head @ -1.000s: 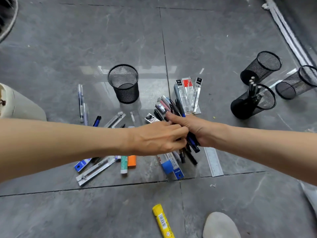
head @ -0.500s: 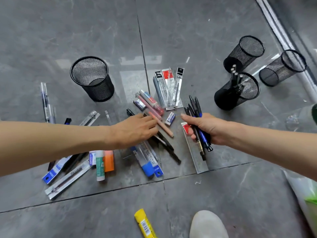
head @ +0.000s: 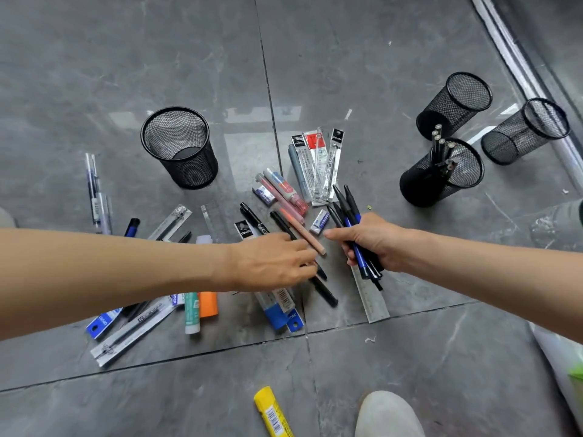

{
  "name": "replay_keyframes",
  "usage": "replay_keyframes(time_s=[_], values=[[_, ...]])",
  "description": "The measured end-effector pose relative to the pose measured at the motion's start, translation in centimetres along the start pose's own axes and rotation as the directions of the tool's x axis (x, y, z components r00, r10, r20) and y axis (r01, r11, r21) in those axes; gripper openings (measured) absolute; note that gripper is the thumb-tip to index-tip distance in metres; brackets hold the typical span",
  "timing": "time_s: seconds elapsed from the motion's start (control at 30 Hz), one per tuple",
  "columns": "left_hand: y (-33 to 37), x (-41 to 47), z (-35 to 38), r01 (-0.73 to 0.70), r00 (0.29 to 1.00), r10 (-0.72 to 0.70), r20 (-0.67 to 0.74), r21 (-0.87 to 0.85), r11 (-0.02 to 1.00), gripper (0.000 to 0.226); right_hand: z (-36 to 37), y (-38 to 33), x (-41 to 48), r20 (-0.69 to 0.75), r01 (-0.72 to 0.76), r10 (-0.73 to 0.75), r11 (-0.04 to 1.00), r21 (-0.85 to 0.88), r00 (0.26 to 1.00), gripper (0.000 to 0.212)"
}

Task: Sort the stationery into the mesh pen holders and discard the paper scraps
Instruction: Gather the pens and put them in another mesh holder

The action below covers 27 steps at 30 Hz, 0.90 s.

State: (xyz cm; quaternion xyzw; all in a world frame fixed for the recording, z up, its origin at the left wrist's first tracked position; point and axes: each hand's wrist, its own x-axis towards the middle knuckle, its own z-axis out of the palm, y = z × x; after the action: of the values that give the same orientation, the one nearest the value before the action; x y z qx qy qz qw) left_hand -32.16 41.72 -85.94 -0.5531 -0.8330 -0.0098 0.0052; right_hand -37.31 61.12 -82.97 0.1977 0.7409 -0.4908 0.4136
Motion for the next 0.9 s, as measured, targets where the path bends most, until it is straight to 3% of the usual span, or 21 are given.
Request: replay_keyframes(time_s=[0.2, 0.33, 0.43, 0.6, 0.73, 0.8, 0.9], values=[[1.7, 1.6, 1.3, -0.133, 0.984, 0.123, 0.126, 0.077, 0.988, 0.016, 0.4, 0.1, -0.1, -0.047, 0.006, -0.005, 1.0, 0.029, 0.999, 0.027], [0.7, 1.5, 0.4, -0.212, 0.977, 0.211, 0.015, 0.084, 0.974, 0.011, 0.5, 0.2, 0.0, -0.059, 0.007, -0.005, 1.0, 0.03, 0.998, 0.027], [-1.0, 0.6, -0.5, -0.192, 0.981, 0.196, -0.008, 0.153, 0.969, 0.015, 0.3, 0.2, 0.3, -0.072, 0.011, -0.008, 0.999, 0.036, 0.997, 0.026], [-4.5, -2.0, -1.6, -0.021, 0.999, 0.009, 0.051, 0.247, 0.969, 0.022, 0.2, 0.1, 0.6, -0.054, -0.008, 0.01, 0.999, 0.048, 0.998, 0.023], [-6.0, -2.7, -2.8, 0.17, 0.975, -0.192, 0.111, 0.18, 0.969, 0.017, 0.5, 0.1, 0.7, -0.031, -0.008, 0.011, 0.996, 0.094, 0.999, 0.018], [-6.2, -2.2, -3.1, 0.324, 0.938, -0.331, 0.102, 0.08, 0.943, 0.011, 0.5, 0.1, 0.7, -0.034, -0.005, 0.008, 0.997, 0.078, 0.999, 0.018], [-6.2, -0.6, -3.8, 0.587, 0.802, -0.577, 0.153, -0.027, 0.809, 0.011, 0.4, 0.1, 0.8, -0.04, -0.003, 0.005, 0.998, 0.061, 0.999, 0.017]])
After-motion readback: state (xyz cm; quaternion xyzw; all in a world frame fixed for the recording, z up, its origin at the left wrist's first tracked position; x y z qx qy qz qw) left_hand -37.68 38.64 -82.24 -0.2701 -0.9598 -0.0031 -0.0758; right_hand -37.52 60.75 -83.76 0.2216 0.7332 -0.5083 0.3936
